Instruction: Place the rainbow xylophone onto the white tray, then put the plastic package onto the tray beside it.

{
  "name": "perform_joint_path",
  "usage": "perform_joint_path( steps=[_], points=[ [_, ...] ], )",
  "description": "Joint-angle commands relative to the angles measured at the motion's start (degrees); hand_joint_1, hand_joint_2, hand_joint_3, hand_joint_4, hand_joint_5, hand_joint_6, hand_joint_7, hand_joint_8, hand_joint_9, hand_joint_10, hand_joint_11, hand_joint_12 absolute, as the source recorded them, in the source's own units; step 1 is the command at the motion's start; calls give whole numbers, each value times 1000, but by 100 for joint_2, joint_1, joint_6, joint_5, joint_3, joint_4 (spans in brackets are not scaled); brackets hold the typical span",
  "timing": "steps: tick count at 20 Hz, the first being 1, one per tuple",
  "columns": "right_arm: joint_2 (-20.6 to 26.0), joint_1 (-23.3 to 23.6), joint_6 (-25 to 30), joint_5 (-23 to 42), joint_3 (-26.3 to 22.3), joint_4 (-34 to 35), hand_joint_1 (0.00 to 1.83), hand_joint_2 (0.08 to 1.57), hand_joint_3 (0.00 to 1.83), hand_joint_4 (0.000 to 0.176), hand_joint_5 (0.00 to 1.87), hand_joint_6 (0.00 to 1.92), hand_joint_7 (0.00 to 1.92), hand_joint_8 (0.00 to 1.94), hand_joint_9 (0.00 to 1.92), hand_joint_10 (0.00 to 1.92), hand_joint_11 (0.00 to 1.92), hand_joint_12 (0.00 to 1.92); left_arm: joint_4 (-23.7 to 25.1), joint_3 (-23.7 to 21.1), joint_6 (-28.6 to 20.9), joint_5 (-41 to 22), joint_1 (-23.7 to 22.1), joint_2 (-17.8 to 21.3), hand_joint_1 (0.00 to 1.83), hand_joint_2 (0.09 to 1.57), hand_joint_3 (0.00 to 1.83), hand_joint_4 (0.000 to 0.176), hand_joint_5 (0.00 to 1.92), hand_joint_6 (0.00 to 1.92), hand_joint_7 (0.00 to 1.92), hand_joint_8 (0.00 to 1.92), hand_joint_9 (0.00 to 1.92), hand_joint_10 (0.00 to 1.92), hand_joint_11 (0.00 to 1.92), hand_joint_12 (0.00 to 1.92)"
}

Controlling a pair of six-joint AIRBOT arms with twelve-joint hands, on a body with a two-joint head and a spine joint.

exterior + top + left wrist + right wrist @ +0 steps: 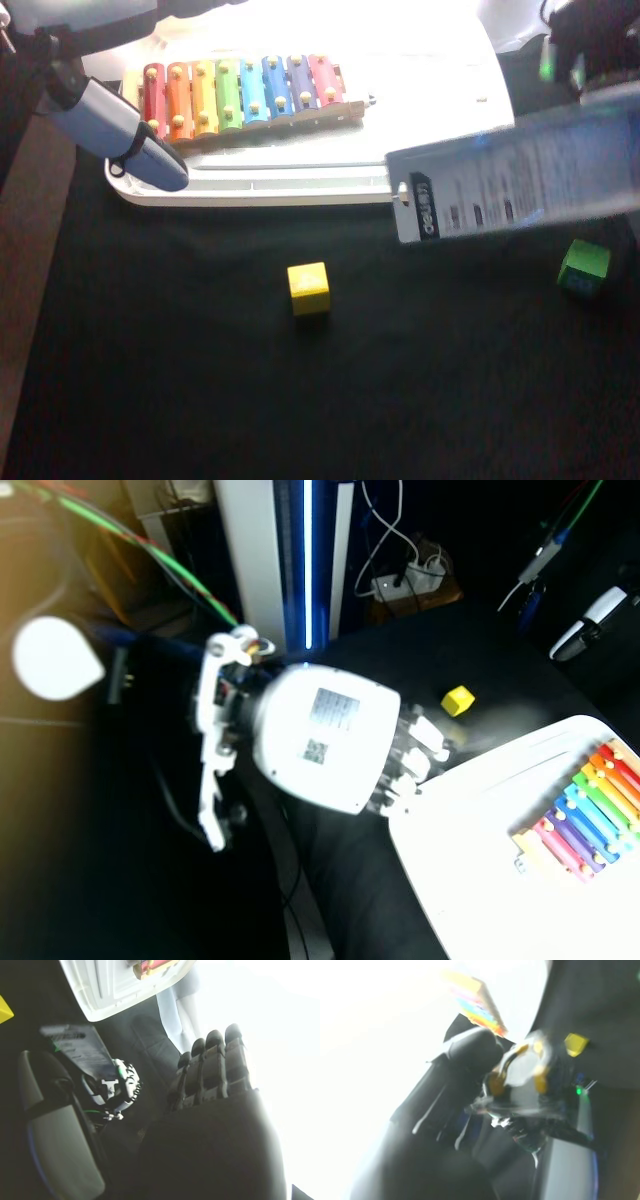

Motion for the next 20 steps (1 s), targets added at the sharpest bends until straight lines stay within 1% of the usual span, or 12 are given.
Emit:
perform_joint_path(
  steps=[1, 3, 4, 5, 7, 10, 12, 14, 16, 17, 18, 20],
  points=[
    [-79, 88, 31, 392, 34, 321, 1292, 1069, 0, 0, 938, 876, 1233, 734, 1348, 534, 1122, 1218, -180, 7, 7, -377, -50, 32, 899, 731, 0, 25, 0, 0, 83, 0, 74, 0, 29, 42],
    [-210, 131, 31, 359, 173, 424, 1297, 1052, 1, 0, 959, 881, 1297, 586, 1395, 358, 1138, 1119, -180, 5, 8, -378, -50, 32, 863, 717, 0, 25, 0, 0, 110, 9, 82, 6, 52, 60],
    [-214, 133, 31, 359, 176, 428, 1375, 1072, 3, 0, 873, 902, 1159, 650, 1173, 898, 1110, 1130, -179, 5, 8, -378, -50, 32, 854, 719, 0, 16, 0, 0, 115, 10, 82, 6, 55, 65],
    [-275, 162, 31, 349, 236, 460, 1304, 1082, 1, 0, 953, 775, 1140, 912, 1199, 919, 1098, 1307, -179, 5, 8, -378, -49, 31, 850, 722, 0, 12, 0, 0, 110, 6, 74, 2, 34, 61],
    [-303, 166, 31, 349, 251, 472, 1291, 1075, 0, 0, 987, 730, 1163, 921, 1259, 854, 1090, 1393, -179, -1, 10, -382, -49, 29, 841, 729, 2, 9, 0, 0, 102, 1, 48, 0, 3, 61],
    [-305, 165, 31, 352, 219, 468, 1288, 1083, 0, 0, 956, 782, 1159, 920, 1279, 787, 1084, 1357, -178, -5, 11, -382, -36, 31, 849, 726, 1, 35, 0, 0, 62, 2, 2, 0, 0, 3],
    [-305, 165, 31, 354, 185, 457, 1301, 1045, 0, 0, 1032, 677, 1265, 710, 1351, 597, 1033, 1246, -179, -7, 11, -378, -25, 32, 872, 725, 0, 38, 0, 0, 76, 7, 22, 9, 1, 1],
    [-305, 165, 32, 354, 153, 445, 1390, 1081, 0, 0, 875, 871, 1104, 736, 1100, 1058, 1018, 1190, -180, -8, 10, -374, -23, 32, 881, 725, 0, 43, 0, 0, 89, 8, 29, 9, 15, 8],
    [-289, 164, 33, 354, 108, 405, 1397, 1068, 1, 0, 886, 856, 1127, 731, 1127, 1029, 945, 1249, -183, -11, 9, -374, -13, 32, 862, 715, 0, 50, 0, 0, 84, 3, 27, 6, 31, 18],
    [-247, 163, 34, 351, 82, 354, 1279, 1097, 3, 0, 882, 999, 1108, 862, 989, 713, 821, 1265, -188, -16, 9, -372, -2, 32, 865, 710, 0, 58, 0, 0, 81, 1, 21, 3, 30, 18],
    [-210, 163, 43, 326, 59, 274, 1286, 1013, 0, 0, 809, 447, 938, 435, 916, 488, 699, 1233, -196, -18, 9, -367, 12, 33, 862, 707, 0, 59, 0, 0, 85, 3, 24, 4, 29, 18],
    [-122, 163, 70, 208, -2, 64, 1245, 926, 0, 0, 772, 42, 858, 61, 843, 163, 524, 997, -218, -18, 9, -364, 44, 33, 860, 704, 0, 40, 0, 0, 98, 7, 37, 8, 5, 10]
  ],
)
